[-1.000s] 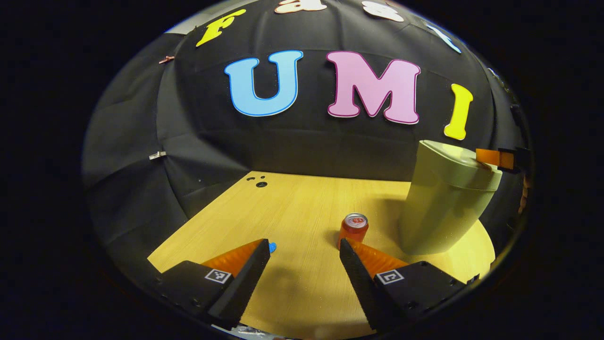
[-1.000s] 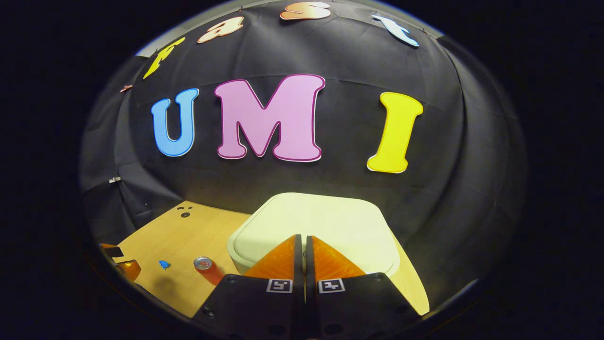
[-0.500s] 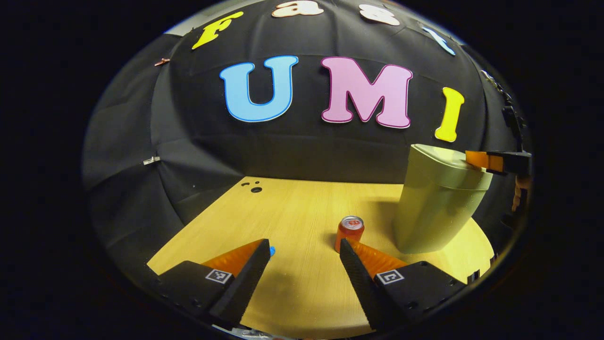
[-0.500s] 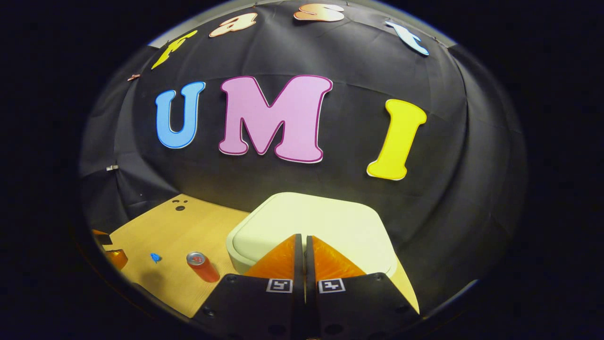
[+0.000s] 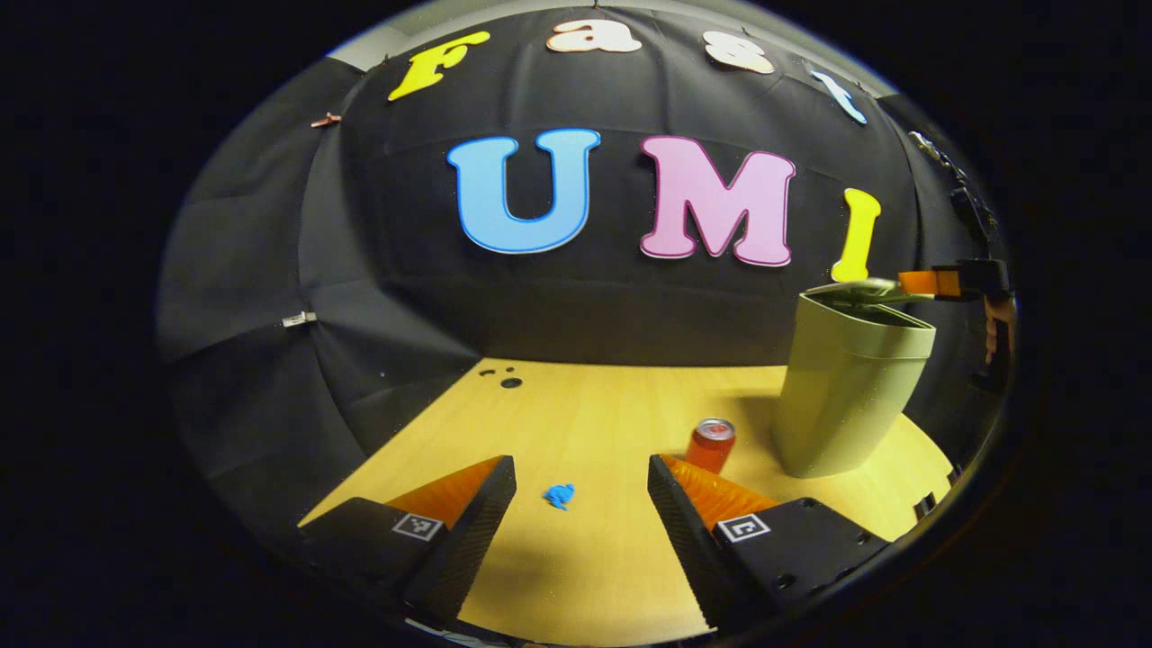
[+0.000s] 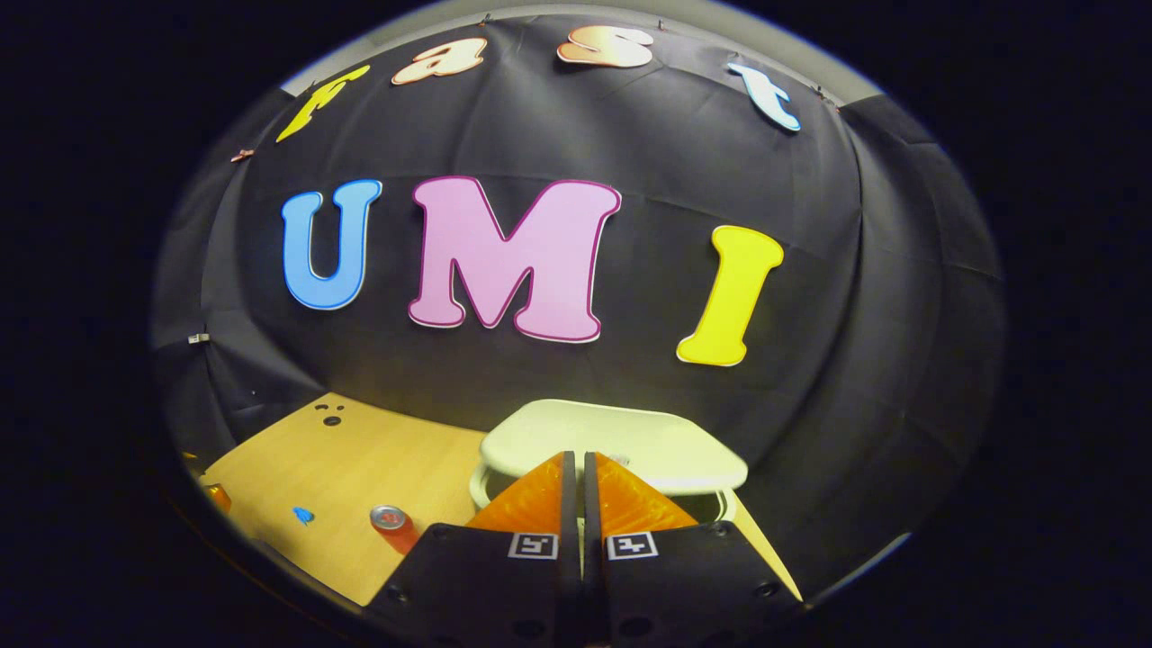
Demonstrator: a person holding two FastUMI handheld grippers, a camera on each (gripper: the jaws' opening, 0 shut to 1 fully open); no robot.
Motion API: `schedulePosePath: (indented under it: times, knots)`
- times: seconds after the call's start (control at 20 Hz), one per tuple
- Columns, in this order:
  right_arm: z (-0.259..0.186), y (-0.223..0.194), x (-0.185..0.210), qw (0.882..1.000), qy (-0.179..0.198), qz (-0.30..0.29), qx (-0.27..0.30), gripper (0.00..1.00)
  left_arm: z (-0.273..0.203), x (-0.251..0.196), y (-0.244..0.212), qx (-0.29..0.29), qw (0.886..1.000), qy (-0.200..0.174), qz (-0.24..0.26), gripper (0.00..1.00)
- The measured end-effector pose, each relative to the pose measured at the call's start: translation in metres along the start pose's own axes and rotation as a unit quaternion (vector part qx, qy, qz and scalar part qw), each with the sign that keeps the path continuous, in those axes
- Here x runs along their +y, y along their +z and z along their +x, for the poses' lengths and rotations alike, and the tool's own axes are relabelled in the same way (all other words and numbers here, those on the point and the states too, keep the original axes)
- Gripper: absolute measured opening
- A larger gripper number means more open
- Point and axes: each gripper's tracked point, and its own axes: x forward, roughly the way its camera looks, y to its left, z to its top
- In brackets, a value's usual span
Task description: Press the lid of the desktop garbage bin to open it, pick up the crumpled paper on the desktop and throw it into the bin, then pick up the pop can on the desktop and drop it into the bin, and finally close the garbage bin lid.
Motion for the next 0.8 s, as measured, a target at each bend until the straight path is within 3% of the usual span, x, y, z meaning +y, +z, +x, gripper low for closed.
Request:
schedulePosePath:
  times: [0.3,0.8]
  knots:
    - [-0.038,-0.006,0.009,1.000,-0.007,0.011,0.002,0.05,0.009,0.036,-0.023,0.016,0.999,0.008,-0.034,0.95]
    - [-0.094,-0.063,-0.001,0.996,-0.032,0.057,0.066,0.05,0.042,0.031,-0.061,0.056,0.998,-0.024,-0.024,0.96]
